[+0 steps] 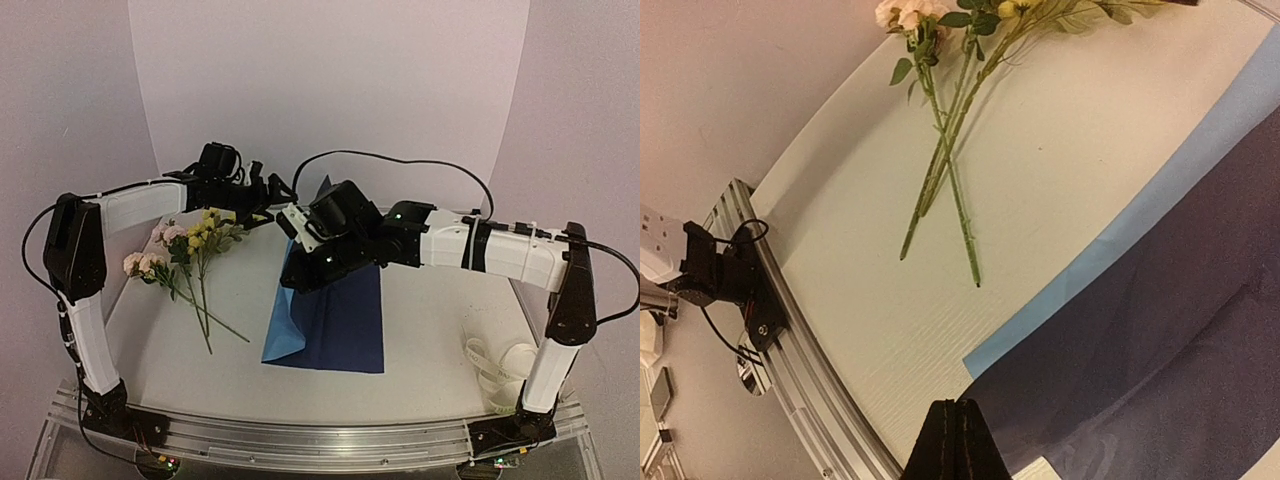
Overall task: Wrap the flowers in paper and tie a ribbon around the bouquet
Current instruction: Pass from the right arm to the left
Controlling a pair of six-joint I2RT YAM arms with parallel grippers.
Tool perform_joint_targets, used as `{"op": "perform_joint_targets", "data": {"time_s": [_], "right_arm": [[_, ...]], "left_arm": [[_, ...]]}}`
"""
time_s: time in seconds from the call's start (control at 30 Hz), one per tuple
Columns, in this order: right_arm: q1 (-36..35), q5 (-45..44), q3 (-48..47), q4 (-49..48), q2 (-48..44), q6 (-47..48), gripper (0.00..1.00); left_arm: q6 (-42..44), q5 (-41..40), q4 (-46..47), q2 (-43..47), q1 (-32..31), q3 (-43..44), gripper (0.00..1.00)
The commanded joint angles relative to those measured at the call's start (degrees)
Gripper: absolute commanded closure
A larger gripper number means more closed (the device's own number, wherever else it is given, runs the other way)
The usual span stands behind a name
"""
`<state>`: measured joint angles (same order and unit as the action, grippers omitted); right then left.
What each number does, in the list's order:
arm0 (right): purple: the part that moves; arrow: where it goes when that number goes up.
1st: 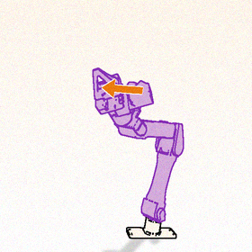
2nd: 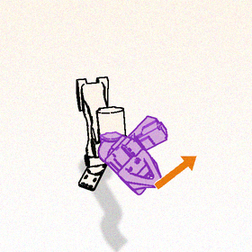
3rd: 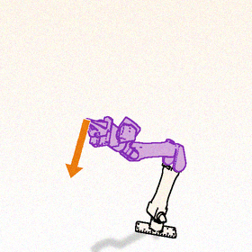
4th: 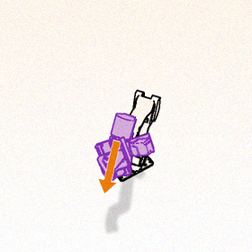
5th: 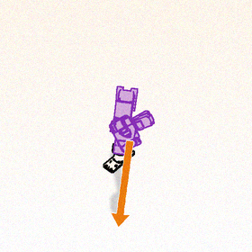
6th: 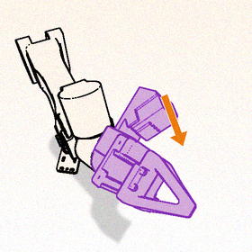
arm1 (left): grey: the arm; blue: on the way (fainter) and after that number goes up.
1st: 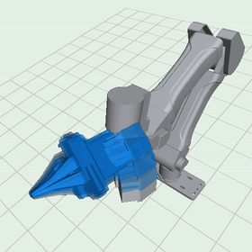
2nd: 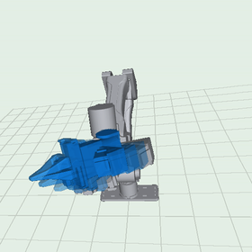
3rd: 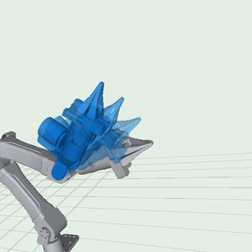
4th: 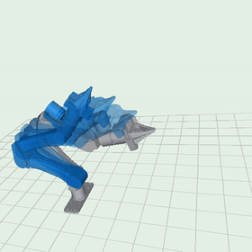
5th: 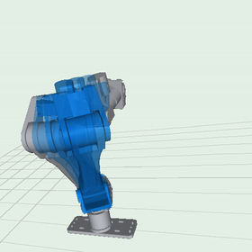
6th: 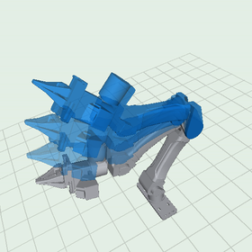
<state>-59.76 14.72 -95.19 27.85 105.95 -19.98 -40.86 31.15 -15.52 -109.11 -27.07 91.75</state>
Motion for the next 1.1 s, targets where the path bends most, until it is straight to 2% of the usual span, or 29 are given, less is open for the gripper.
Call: {"op": "perform_joint_targets", "data": {"time_s": [0.0,0.1,0.27,0.4,0.53,0.6,0.67,0.8,0.83,0.9,0.97,1.07], "right_arm": [[-0.9,0.5,-4.7,3.6,1.9,3.9,1.0],[-1.2,-1.0,-6.0,5.5,2.8,4.6,1.0],[-1.3,-2.6,-6.2,6.2,2.7,4.7,1.0],[-1.3,-3.3,-6.1,6.5,2.6,4.5,1.0],[-1.3,-3.9,-5.7,6.5,2.4,4.5,1.0],[-1.3,-4.3,-5.5,6.5,2.4,4.4,1.0],[-1.3,-5.2,-5.2,6.5,2.3,4.0,1.0],[-1.3,-7.2,-4.2,6.5,1.8,2.8,1.0],[-1.3,-7.6,-3.9,6.5,1.6,2.3,0.96],[-1.1,-8.6,-3.4,6.5,1.0,0.9,0.79],[-0.4,-9.6,-2.5,6.4,0.1,-0.9,0.6],[1.9,-10.6,0.5,6.3,-2.2,-5.4,0.37]], "left_arm": [[5.8,3.9,-7.3,-3.1,-0.6,6.5,0.03],[8.4,2.5,-12.1,-5.9,-2.0,11.1,0.03],[11.9,-5.7,-21.1,-10.0,-4.2,16.4,0.08],[11.8,-7.4,-23.3,-11.8,-5.2,17.5,0.14],[9.7,-6.5,-21.1,-11.8,-5.6,16.3,0.2],[8.5,-5.6,-19.8,-12.0,-5.7,15.8,0.29],[7.7,-5.3,-19.2,-12.1,-5.7,15.5,0.43],[6.7,-6.2,-17.6,-11.6,-5.6,14.9,0.78],[6.6,-6.5,-17.5,-11.4,-5.6,15.0,0.87],[6.9,-7.2,-17.8,-11.2,-5.5,15.6,0.97],[7.4,-7.9,-18.3,-11.0,-5.2,16.3,1.0],[8.1,-8.1,-18.5,-9.9,-3.8,15.8,1.0]]}}
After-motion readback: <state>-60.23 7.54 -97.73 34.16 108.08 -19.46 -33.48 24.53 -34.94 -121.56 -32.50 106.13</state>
